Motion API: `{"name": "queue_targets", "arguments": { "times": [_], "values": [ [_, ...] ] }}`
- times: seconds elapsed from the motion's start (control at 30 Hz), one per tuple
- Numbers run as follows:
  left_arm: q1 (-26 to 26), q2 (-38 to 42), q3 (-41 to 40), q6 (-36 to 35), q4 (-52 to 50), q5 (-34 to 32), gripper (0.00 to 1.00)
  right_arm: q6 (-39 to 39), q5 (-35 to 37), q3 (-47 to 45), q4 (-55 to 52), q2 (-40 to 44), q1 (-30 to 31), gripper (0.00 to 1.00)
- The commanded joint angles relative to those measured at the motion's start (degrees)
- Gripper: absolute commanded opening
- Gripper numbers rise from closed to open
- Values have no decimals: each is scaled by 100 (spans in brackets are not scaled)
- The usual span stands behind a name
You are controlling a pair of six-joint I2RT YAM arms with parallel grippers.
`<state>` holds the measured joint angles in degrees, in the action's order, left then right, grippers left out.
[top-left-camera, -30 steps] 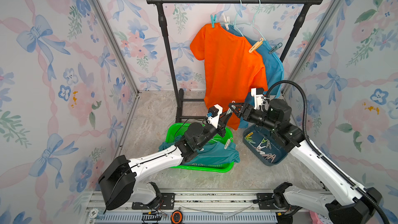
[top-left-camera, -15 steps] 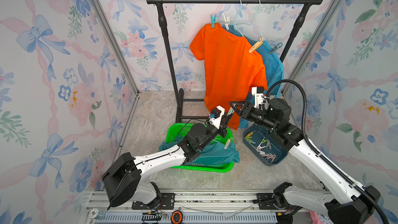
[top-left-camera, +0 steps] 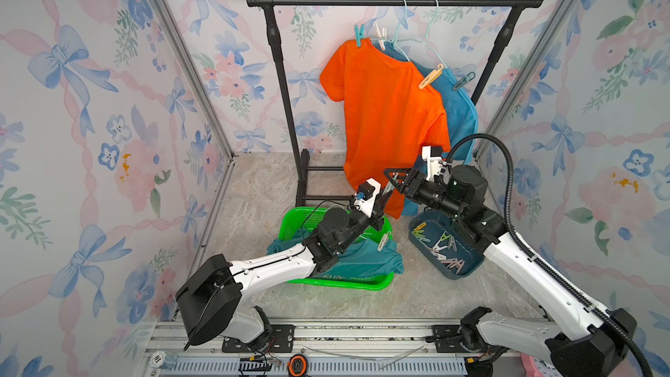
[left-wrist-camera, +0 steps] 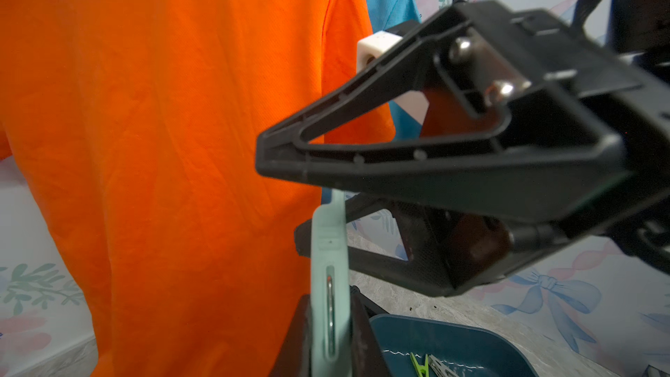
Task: Use clothespins to secure the t-shirt on both sides of the hanger
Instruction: Open the clothespin.
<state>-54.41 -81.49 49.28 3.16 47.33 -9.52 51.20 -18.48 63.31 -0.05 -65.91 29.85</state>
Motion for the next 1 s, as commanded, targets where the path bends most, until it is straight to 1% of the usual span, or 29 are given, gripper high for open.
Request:
{"name": "queue_targets", "arguments": {
  "times": [0.0,0.07,0.17,0.4,0.63,0.73,0.83,0.87,0.93,0.97],
  "values": [
    [-43,-94,159,-139,233,-171,2,73,-94,-54,211,-28,56,66],
    [-42,-115,199,-170,263,-214,2,116,-111,-84,244,-35,55,63],
    [-35,-194,281,-217,276,-223,2,162,-122,-108,281,-23,56,57],
    [-35,-384,473,-271,281,-193,1,206,-152,-110,317,-19,43,53],
    [-39,-414,439,-272,277,-191,1,190,-136,-126,329,43,-40,38],
    [-43,-407,384,-254,284,-189,2,158,-113,-141,317,48,-40,34],
    [-45,-410,338,-253,282,-194,2,111,-112,-131,288,51,-50,34],
    [-43,-391,321,-254,277,-196,2,96,-111,-113,262,50,-57,37],
    [-43,-376,293,-263,281,-202,2,73,-103,-87,230,53,-82,46],
    [-48,-368,293,-265,282,-203,2,74,-98,-69,217,62,-97,47]
  ]
}}
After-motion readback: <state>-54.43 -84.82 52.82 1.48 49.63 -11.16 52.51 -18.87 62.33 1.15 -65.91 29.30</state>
